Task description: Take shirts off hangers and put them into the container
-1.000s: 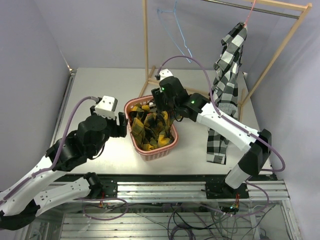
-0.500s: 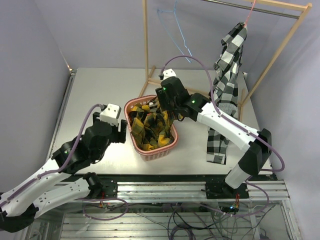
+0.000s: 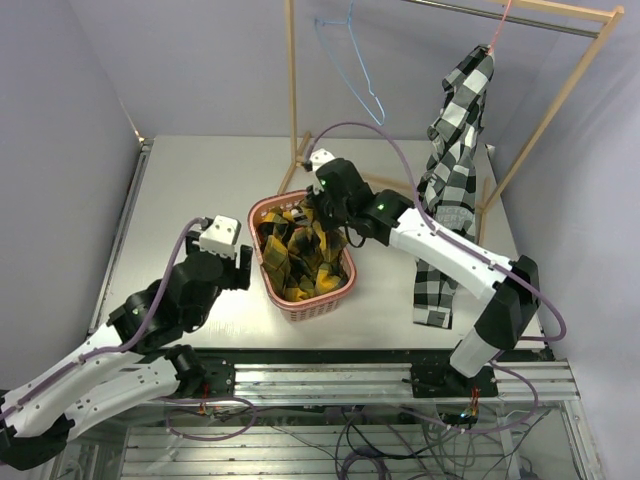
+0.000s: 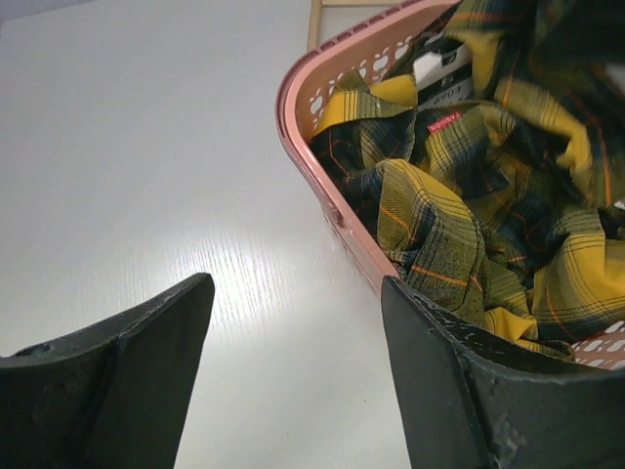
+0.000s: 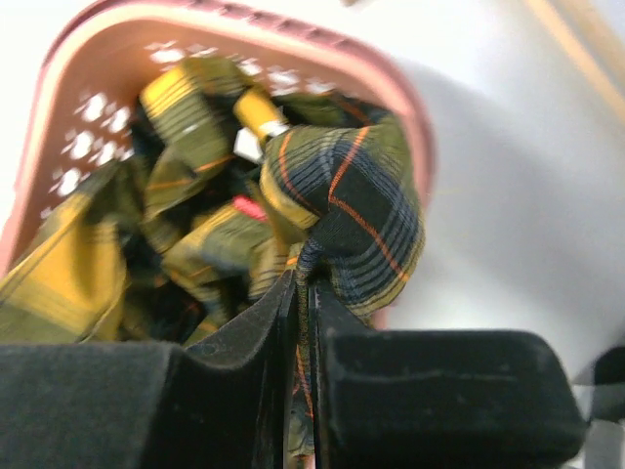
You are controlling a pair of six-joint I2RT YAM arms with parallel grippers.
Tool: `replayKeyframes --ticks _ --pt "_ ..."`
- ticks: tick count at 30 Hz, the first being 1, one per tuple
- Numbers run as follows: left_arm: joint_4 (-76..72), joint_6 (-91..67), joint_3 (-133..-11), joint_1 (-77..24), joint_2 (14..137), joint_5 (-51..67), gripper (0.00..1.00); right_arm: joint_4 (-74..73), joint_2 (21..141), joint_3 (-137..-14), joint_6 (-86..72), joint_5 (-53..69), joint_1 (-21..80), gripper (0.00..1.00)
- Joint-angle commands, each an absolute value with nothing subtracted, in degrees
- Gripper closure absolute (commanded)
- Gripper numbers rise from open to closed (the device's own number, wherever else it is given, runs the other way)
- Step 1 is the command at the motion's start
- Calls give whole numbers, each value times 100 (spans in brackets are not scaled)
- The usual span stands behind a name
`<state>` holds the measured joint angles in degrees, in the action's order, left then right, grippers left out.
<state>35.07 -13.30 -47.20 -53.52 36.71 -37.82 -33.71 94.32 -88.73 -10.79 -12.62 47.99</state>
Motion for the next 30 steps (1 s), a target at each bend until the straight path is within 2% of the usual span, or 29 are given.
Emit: replayKeyframes --ticks 1,7,20,30 --pt "3154 -1406 -4651 -5368 3534 -4035 20 -3266 9348 -8616 -952 -284 5116 92" --pt "3292 -1656 -4791 -5367 3841 -4215 21 -2844 9827 -8157 -1131 399 5254 90" --pt "3377 -1679 -4708 -5368 3517 -4363 21 -2309 11347 -7997 -1421 544 5334 89" --pt "3455 -1723 -4760 -5362 3632 -4374 18 -2535 11382 -8211 -1535 179 5342 72"
